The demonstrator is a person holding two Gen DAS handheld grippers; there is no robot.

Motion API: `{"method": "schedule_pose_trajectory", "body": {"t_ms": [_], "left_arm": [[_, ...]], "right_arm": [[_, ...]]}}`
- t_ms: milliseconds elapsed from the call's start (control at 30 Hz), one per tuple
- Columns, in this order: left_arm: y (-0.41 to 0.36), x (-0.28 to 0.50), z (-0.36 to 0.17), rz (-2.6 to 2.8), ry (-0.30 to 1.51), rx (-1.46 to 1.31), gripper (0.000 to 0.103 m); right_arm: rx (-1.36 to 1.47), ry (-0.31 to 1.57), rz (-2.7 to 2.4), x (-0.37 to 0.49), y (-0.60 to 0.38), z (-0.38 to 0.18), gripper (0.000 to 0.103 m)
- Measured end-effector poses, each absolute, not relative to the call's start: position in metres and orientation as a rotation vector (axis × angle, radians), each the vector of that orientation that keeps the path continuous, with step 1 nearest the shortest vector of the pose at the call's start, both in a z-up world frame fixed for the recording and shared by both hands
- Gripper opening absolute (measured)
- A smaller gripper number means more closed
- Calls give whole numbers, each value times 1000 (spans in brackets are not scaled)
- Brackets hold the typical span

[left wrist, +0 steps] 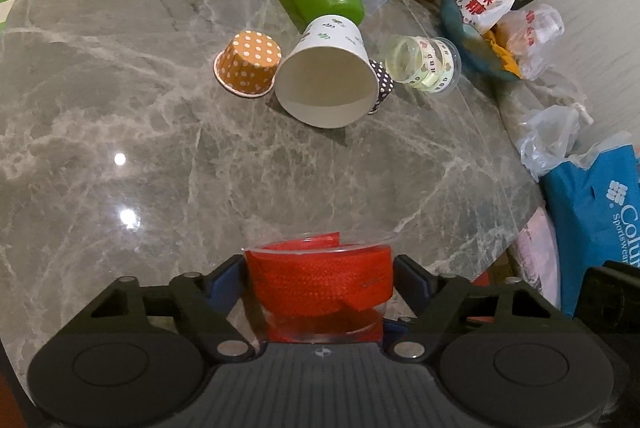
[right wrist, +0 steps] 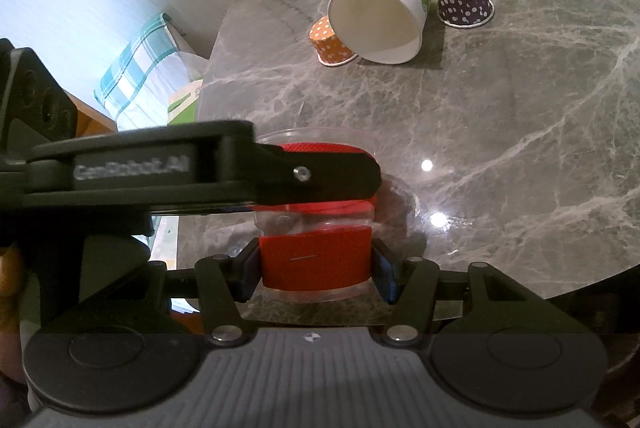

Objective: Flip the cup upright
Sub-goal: 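Close the left tool around the cup while the right tool holds it, then open and withdraw the right tool while the left tool lifts the cup upright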

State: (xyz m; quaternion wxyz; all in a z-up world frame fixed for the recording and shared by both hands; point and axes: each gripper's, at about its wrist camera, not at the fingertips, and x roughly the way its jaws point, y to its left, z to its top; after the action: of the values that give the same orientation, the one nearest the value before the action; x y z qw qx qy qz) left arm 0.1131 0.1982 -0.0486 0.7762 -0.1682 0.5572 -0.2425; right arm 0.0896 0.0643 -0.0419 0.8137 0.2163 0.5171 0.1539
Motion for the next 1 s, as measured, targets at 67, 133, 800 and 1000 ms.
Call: {"method": "schedule_pose_trajectory", "body": {"t_ms": [67,133,800,1000], "left_arm": [[197,112,-48,-521,1201,-353,74],[196,111,-48,-525,1195,-343,73],[233,72,-13,-626,772,-398,71],[233,36,-2,-570,460,-296,71]], "right_arm": [[463,1103,330,90,64,-42,57],[465,1101,330,89,64,-42,57],[484,695,179,3,9,-16,102],[354,482,30,-22,12,-18,102]]}}
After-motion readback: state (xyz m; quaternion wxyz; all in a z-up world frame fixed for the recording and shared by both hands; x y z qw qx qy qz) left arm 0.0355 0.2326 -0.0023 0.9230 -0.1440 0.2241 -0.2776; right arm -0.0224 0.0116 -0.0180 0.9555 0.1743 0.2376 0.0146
